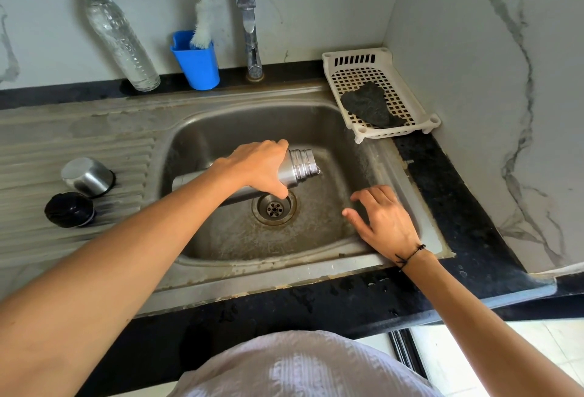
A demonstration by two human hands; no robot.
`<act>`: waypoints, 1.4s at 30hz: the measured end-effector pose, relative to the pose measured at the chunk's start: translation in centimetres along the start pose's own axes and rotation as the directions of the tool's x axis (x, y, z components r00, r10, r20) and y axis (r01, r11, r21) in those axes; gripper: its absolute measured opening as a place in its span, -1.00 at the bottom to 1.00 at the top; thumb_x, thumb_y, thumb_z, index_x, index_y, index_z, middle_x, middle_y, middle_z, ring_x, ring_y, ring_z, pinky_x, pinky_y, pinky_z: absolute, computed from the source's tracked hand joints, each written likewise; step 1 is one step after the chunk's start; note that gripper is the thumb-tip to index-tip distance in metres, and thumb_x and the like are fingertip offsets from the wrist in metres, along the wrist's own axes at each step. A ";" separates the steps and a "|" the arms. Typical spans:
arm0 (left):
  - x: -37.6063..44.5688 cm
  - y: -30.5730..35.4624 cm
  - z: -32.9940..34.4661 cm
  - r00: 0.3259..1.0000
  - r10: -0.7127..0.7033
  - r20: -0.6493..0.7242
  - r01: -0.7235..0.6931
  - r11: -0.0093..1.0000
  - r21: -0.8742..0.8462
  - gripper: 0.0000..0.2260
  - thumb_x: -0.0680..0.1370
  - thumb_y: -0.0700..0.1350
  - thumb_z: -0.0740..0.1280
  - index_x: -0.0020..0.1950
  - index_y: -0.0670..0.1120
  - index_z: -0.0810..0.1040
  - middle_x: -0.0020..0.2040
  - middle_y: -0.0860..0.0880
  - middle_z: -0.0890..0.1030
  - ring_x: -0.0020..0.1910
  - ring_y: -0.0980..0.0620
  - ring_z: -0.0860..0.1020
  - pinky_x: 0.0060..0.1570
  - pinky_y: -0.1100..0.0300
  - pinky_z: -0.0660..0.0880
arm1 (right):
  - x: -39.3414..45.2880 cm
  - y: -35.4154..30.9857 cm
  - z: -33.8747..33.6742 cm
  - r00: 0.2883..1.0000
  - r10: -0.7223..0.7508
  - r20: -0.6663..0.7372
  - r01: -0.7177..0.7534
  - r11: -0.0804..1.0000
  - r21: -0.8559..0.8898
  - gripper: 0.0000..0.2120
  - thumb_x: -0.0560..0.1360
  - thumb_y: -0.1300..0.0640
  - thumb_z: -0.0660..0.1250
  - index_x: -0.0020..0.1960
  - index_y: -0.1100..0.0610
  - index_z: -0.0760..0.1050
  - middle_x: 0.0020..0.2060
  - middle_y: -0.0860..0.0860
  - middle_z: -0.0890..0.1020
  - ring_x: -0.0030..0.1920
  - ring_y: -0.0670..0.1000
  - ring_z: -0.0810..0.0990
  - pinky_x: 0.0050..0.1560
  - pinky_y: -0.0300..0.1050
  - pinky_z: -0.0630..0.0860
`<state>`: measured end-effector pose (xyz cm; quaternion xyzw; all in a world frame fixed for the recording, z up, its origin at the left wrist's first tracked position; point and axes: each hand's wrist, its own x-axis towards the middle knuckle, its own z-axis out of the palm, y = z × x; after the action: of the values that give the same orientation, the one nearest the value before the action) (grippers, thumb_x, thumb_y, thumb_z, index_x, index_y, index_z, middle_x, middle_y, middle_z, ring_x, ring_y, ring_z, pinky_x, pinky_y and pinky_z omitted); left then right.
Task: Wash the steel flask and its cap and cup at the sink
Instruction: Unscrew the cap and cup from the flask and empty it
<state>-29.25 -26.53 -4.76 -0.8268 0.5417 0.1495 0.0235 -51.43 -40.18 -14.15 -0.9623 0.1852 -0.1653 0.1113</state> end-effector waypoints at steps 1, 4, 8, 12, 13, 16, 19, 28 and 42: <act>0.0 0.0 0.0 1.000 0.000 0.001 0.000 1.000 0.001 -0.55 0.31 0.04 0.50 -0.04 -0.10 0.31 -0.23 -0.01 0.38 -0.34 0.07 0.37 -0.43 0.19 0.32 | 0.0 0.0 0.0 1.000 0.001 0.003 -0.001 1.000 0.000 -0.37 0.56 -0.28 -0.07 0.02 0.19 0.55 -0.10 0.09 0.61 0.04 0.13 0.52 -0.09 -0.02 0.53; -0.1 0.2 0.0 1.000 0.000 0.003 0.000 1.000 0.007 -0.56 0.31 0.04 0.49 -0.04 -0.10 0.31 -0.23 -0.01 0.38 -0.35 0.06 0.37 -0.44 0.19 0.31 | 0.0 0.0 0.0 1.000 0.010 0.006 -0.010 1.000 0.001 -0.43 0.55 -0.25 -0.01 0.02 0.19 0.55 -0.10 0.09 0.61 0.04 0.14 0.52 -0.09 -0.01 0.54; -0.1 0.2 0.0 1.000 0.000 -0.003 0.000 1.000 0.002 -0.56 0.31 0.03 0.49 -0.05 -0.10 0.30 -0.23 -0.01 0.38 -0.35 0.06 0.37 -0.44 0.18 0.30 | 0.0 0.0 0.0 1.000 0.011 0.013 -0.011 1.000 -0.002 -0.39 0.55 -0.28 -0.05 0.02 0.18 0.54 -0.10 0.08 0.61 0.05 0.13 0.51 -0.09 0.00 0.54; -0.1 0.2 -0.1 1.000 0.009 -0.001 -0.009 1.000 0.007 -0.55 0.32 0.04 0.49 -0.02 -0.11 0.31 -0.23 -0.01 0.38 -0.34 0.06 0.38 -0.44 0.19 0.31 | 0.0 0.0 0.0 1.000 0.014 0.018 -0.014 1.000 0.002 -0.36 0.55 -0.30 -0.10 0.03 0.18 0.54 -0.09 0.08 0.61 0.06 0.13 0.51 -0.09 0.01 0.54; -0.1 0.2 0.0 1.000 0.009 -0.001 -0.009 1.000 0.009 -0.55 0.32 0.04 0.49 -0.02 -0.11 0.32 -0.22 -0.01 0.39 -0.34 0.06 0.38 -0.44 0.19 0.31 | 0.0 0.0 0.0 1.000 0.014 0.018 -0.014 1.000 0.002 -0.35 0.55 -0.30 -0.10 0.03 0.18 0.54 -0.09 0.09 0.61 0.06 0.13 0.51 -0.09 0.01 0.53; -0.1 0.2 0.0 1.000 0.009 -0.003 -0.009 1.000 0.012 -0.55 0.31 0.04 0.49 -0.03 -0.10 0.31 -0.22 -0.01 0.40 -0.34 0.06 0.39 -0.45 0.19 0.31 | 0.0 -0.1 -0.1 1.000 0.009 0.017 -0.009 1.000 -0.001 -0.35 0.55 -0.29 -0.10 0.03 0.18 0.54 -0.09 0.09 0.61 0.05 0.13 0.51 -0.08 0.00 0.52; 0.0 0.2 0.1 1.000 0.010 0.001 -0.010 1.000 0.012 -0.55 0.31 0.04 0.49 -0.04 -0.10 0.31 -0.23 -0.01 0.40 -0.35 0.06 0.38 -0.45 0.19 0.32 | 0.0 0.0 -0.1 1.000 0.001 0.015 -0.002 1.000 0.006 -0.36 0.56 -0.29 -0.09 0.02 0.18 0.54 -0.10 0.09 0.61 0.04 0.13 0.51 -0.08 0.00 0.52; -0.3 0.5 -0.2 1.000 -0.007 0.015 0.007 1.000 0.026 -0.54 0.31 0.05 0.50 -0.04 -0.09 0.29 -0.22 -0.01 0.39 -0.35 0.07 0.39 -0.46 0.20 0.26 | -0.1 0.1 0.0 1.000 -0.006 -0.008 0.006 1.000 0.006 -0.52 0.53 -0.17 0.10 -0.01 0.22 0.55 -0.14 0.10 0.61 0.00 0.16 0.53 -0.12 -0.01 0.55; -0.1 0.6 -0.6 1.000 0.002 0.019 -0.003 0.999 0.033 -0.56 0.31 0.04 0.49 -0.06 -0.10 0.30 -0.23 -0.02 0.40 -0.35 0.06 0.39 -0.45 0.18 0.28 | 0.0 0.2 0.1 1.000 0.000 0.000 0.000 1.000 0.006 -0.49 0.54 -0.20 0.06 0.01 0.20 0.55 -0.12 0.09 0.61 0.02 0.14 0.52 -0.11 0.00 0.54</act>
<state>-29.72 -26.85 -4.06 -0.8241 0.5450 0.1486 0.0422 -51.46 -40.32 -14.32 -0.9619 0.1848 -0.1660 0.1142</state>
